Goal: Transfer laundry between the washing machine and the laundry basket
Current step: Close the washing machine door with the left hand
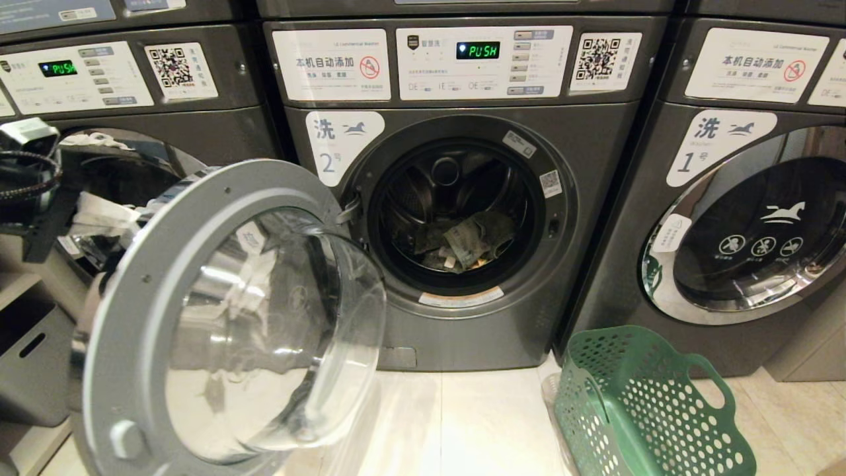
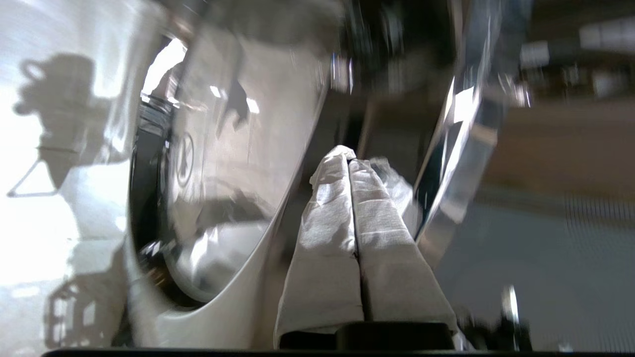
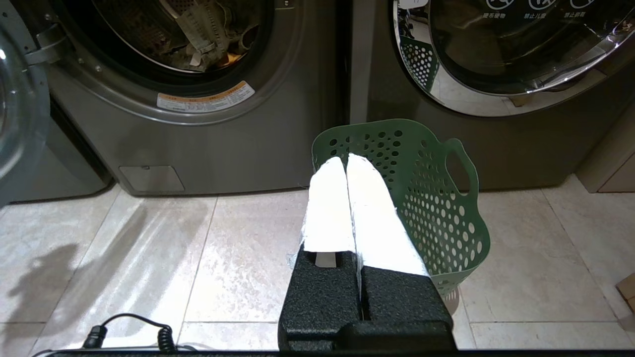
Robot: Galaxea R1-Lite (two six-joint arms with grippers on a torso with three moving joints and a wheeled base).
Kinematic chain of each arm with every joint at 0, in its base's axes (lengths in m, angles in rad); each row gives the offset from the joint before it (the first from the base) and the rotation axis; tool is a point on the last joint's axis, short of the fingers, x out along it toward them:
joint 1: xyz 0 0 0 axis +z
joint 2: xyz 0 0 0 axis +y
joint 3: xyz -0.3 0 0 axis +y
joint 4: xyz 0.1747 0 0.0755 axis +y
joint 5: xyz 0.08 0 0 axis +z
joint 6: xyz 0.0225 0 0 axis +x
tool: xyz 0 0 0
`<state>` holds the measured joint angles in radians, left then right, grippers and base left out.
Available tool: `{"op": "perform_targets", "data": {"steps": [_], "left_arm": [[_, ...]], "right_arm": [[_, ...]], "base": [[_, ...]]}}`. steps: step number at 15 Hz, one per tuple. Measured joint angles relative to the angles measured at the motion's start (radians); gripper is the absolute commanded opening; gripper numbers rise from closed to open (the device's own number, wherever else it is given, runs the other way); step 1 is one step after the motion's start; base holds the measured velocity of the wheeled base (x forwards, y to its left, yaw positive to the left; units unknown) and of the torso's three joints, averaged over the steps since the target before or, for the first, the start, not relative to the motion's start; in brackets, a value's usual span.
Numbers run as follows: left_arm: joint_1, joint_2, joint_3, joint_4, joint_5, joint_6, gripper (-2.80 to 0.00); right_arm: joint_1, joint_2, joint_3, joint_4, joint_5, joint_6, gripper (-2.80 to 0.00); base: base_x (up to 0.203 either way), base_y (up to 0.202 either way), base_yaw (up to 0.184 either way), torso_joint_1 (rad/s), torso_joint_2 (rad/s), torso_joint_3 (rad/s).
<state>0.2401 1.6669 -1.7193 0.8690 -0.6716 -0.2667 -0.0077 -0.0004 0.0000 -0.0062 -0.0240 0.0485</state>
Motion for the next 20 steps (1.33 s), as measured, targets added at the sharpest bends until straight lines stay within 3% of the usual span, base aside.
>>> {"op": "perform_targets", "data": {"steps": [4,5,7,11,13,16,20], "left_arm": [[-0.316,-0.184,0.224,-0.015,0.009,0.004,-2.80],[-0.388,-0.233,0.278,-0.041,0.028,0.006,-2.80],[-0.460,-0.331,0.361,-0.154,0.122,0.008,-2.80],[-0.492,-0.573,0.526,-0.347,0.370,0.053,-2.80],[-0.496,-0.727,0.634,-0.377,0.425,0.117,-2.80],[-0.491,-0.951,0.770,-0.396,0.504,0.218,-2.80],[-0.479,-1.189,0.888,-0.392,0.702,0.272,-2.80]], "right_arm": [[0.000,0.000,0.000,0.000,0.000,0.000,-2.80],[0.000,0.000,0.000,0.000,0.000,0.000,-2.80],[0.000,0.000,0.000,0.000,0.002,-0.016,-2.80],[0.000,0.070,-0.187,0.086,0.042,-0.034,-2.80],[0.000,0.227,-0.330,0.132,0.112,0.006,-2.80],[0.015,0.674,-0.555,0.100,0.228,0.053,-2.80],[0.079,1.392,-0.861,-0.118,0.226,0.085,-2.80]], "base": [[0.000,0.000,0.000,0.000,0.00,0.000],[0.000,0.000,0.000,0.000,0.00,0.000],[0.000,0.000,0.000,0.000,0.00,0.000],[0.000,0.000,0.000,0.000,0.00,0.000],[0.000,0.000,0.000,0.000,0.00,0.000],[0.000,0.000,0.000,0.000,0.00,0.000],[0.000,0.000,0.000,0.000,0.00,0.000]]}}
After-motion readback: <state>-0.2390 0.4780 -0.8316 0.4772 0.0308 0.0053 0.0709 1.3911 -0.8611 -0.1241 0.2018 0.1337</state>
